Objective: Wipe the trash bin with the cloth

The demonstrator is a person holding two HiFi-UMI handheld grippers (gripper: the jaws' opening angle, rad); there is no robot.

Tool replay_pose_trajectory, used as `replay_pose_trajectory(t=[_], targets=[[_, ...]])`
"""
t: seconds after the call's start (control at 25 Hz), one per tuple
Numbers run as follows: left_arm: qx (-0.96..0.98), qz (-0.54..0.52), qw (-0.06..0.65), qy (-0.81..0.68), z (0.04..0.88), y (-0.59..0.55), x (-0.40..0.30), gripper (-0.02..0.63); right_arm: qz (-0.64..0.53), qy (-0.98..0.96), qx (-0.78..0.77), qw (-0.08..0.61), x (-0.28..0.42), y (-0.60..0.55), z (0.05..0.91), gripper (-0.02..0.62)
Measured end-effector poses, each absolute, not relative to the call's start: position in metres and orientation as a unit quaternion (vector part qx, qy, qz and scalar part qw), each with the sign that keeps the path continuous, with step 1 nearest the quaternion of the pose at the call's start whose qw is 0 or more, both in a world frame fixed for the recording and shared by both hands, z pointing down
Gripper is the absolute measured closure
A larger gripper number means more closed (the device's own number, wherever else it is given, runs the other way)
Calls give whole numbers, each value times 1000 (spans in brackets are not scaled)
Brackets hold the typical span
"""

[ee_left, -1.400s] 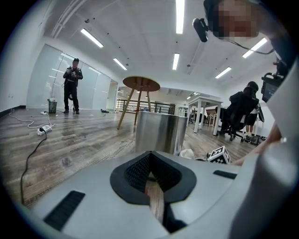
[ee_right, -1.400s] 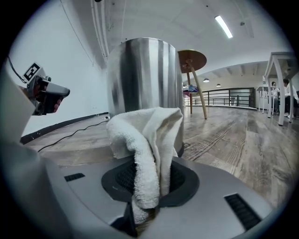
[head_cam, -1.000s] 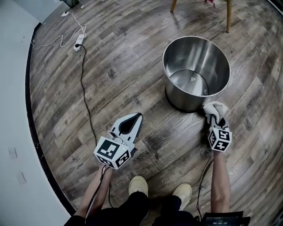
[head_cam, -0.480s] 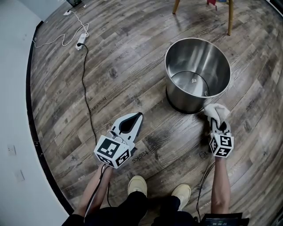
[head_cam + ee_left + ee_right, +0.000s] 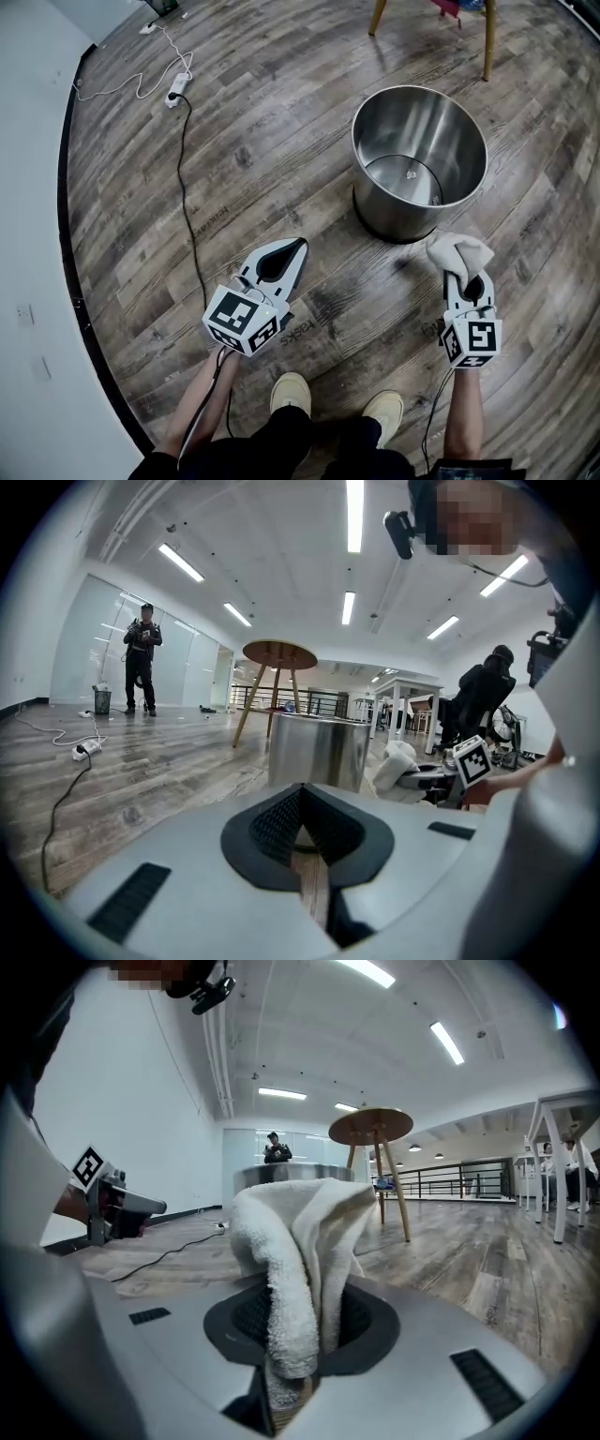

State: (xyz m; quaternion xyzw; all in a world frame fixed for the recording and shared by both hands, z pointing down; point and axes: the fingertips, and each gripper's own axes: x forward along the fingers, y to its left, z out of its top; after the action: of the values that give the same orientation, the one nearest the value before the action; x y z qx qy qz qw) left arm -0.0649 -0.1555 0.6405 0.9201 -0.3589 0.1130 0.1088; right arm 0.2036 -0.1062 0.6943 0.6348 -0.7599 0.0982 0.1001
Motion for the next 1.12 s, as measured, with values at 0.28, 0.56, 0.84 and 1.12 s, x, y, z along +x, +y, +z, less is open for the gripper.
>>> replay_pose_trajectory(t=[0.28,0.56,0.84,1.12], targets=[[924,113,99,-351,637,-149,-59,606,87,-805,581,85,135,-106,662,512],[929,106,96,-340,632,-144,-52,606,97,-832,543,63,85,-106,642,512],[930,97,96,-342,629,-145,-54,606,97,-838,534,55,76,-104,633,512],[935,97,77,-332,621,-148,-45,606,91,-844,526,57,72,-106,621,512]])
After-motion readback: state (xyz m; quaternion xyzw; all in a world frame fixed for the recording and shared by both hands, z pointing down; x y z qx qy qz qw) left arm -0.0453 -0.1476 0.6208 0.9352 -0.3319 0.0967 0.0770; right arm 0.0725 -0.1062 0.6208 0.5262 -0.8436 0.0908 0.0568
